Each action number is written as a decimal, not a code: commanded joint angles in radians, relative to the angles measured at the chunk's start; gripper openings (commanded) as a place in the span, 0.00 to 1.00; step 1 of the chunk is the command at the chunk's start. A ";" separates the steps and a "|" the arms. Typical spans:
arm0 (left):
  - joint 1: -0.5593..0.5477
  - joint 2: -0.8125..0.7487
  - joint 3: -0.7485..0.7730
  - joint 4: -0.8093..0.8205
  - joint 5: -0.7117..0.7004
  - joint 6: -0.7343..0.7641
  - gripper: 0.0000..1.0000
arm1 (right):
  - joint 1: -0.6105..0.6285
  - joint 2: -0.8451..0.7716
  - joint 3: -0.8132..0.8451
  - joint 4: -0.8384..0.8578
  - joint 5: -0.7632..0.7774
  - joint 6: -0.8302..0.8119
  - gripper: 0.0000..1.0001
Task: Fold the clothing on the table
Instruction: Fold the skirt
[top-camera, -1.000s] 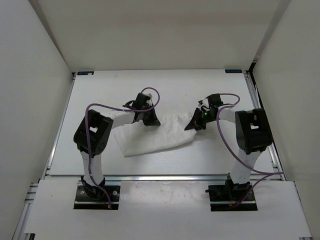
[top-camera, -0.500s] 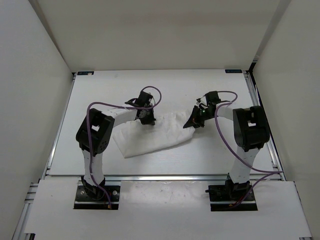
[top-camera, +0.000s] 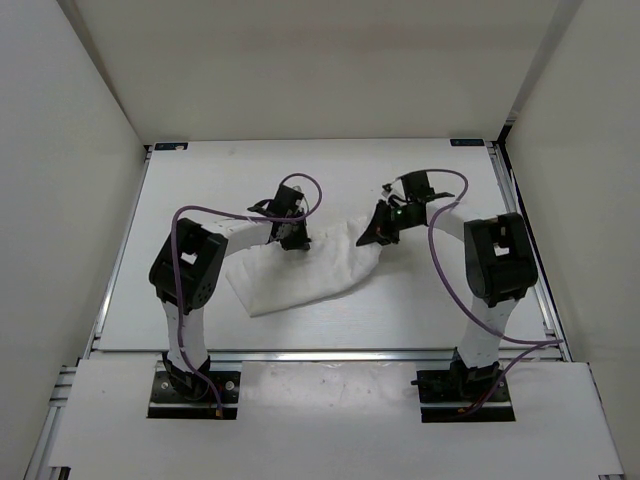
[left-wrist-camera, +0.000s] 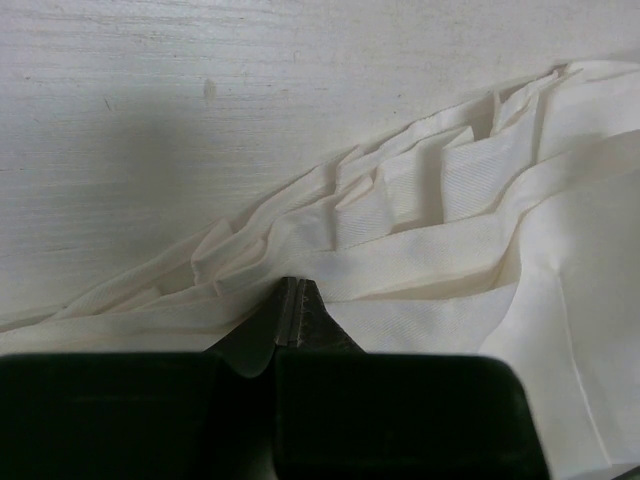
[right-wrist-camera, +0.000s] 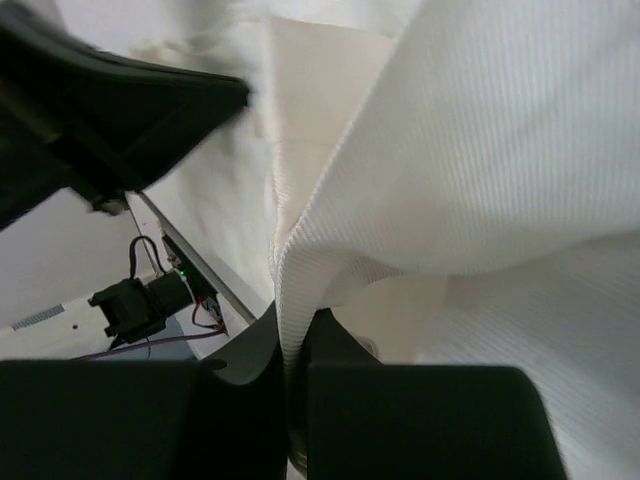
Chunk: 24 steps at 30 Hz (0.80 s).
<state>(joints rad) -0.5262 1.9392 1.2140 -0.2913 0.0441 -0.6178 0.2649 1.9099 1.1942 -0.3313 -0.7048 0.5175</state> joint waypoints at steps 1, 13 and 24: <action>0.011 0.001 -0.050 -0.054 -0.018 0.006 0.00 | 0.066 -0.080 0.106 0.034 -0.065 -0.016 0.00; 0.072 -0.006 -0.047 -0.039 0.020 -0.013 0.00 | 0.273 -0.031 0.232 0.000 -0.183 -0.085 0.00; 0.144 -0.066 -0.042 -0.035 0.053 0.001 0.00 | 0.247 -0.049 0.199 -0.014 -0.138 -0.094 0.00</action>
<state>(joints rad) -0.4019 1.9244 1.1835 -0.2787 0.1307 -0.6483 0.5457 1.8877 1.4090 -0.3420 -0.8398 0.4358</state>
